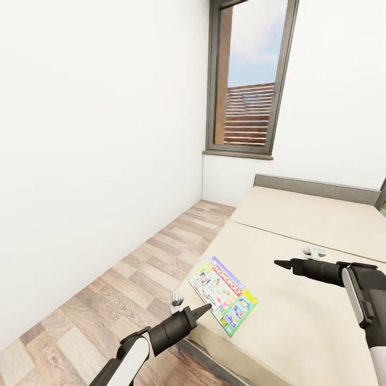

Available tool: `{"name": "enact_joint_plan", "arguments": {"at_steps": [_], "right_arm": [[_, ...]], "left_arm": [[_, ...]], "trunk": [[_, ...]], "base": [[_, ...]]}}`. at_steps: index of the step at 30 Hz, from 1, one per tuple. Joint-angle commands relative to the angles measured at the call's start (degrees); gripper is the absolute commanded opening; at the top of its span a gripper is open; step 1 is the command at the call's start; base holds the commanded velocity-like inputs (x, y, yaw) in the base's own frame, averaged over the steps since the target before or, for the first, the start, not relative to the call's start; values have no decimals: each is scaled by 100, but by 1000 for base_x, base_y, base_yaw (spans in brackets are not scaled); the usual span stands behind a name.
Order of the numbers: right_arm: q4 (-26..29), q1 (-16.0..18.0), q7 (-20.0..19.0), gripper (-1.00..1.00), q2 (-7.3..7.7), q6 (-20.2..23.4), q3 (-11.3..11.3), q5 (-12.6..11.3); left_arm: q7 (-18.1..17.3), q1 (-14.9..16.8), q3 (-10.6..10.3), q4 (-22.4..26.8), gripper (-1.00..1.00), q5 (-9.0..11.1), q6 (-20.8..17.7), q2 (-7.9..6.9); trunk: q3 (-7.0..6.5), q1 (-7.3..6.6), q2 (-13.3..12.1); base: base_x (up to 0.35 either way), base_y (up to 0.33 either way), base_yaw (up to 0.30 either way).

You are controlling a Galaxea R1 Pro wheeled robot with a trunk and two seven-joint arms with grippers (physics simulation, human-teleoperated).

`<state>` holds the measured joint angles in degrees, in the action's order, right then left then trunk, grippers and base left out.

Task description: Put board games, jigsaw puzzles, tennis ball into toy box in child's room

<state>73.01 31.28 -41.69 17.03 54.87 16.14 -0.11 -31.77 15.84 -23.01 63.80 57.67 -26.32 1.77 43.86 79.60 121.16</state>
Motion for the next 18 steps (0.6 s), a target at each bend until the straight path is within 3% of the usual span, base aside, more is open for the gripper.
{"name": "enact_joint_plan", "arguments": {"at_steps": [1, 18], "right_arm": [[3, 5, -20, 100, 0, 36, 7, 0], [-1, 5, -23, 100, 2, 30, 12, 1]], "left_arm": [[3, 3, 1, 0, -100, 58, -49, 1], [-9, -13, -32, 0, -100, 60, -59, 14]], "trunk": [[6, -1, 3], [6, -1, 3]], "base": [[0, 0, 0], [0, 0, 0]]}}
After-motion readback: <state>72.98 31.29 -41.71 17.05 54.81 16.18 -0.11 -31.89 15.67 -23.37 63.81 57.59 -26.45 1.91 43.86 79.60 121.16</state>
